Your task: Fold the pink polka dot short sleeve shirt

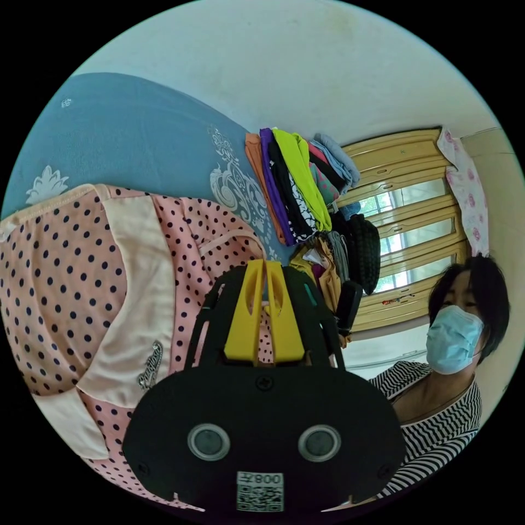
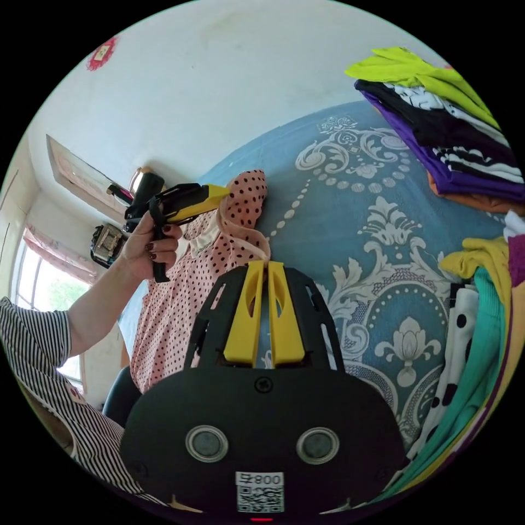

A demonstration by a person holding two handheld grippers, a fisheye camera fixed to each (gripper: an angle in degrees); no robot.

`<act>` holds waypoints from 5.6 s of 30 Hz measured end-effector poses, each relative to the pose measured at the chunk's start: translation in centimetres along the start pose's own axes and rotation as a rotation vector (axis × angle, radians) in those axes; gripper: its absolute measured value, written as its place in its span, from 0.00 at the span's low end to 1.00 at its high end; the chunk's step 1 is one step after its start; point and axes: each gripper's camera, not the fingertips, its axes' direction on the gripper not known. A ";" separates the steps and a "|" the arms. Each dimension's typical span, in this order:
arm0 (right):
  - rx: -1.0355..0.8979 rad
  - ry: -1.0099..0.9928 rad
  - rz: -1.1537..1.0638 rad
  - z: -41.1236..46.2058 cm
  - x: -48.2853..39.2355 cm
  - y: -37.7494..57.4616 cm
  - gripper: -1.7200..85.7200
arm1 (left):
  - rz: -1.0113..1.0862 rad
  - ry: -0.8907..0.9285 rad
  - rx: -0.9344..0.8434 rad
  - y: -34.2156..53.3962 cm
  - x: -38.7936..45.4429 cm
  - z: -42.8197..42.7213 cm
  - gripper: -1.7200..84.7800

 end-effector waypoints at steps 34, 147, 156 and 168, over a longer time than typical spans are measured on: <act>-0.267 0.095 -0.492 9.8 -14.6 -2.3 0.04 | -0.007 -0.238 -0.095 -2.0 -0.1 3.6 0.03; -0.441 0.333 -0.871 47.1 -69.7 -18.2 0.10 | -0.280 -0.148 0.512 8.1 57.4 -66.7 0.05; -0.481 0.465 -0.829 54.3 -75.3 -18.2 0.11 | -0.255 -0.155 0.498 6.5 62.3 -68.0 0.05; -0.427 0.344 -0.734 53.7 -76.1 -21.3 0.03 | -0.236 -0.165 0.531 5.8 67.8 -67.4 0.04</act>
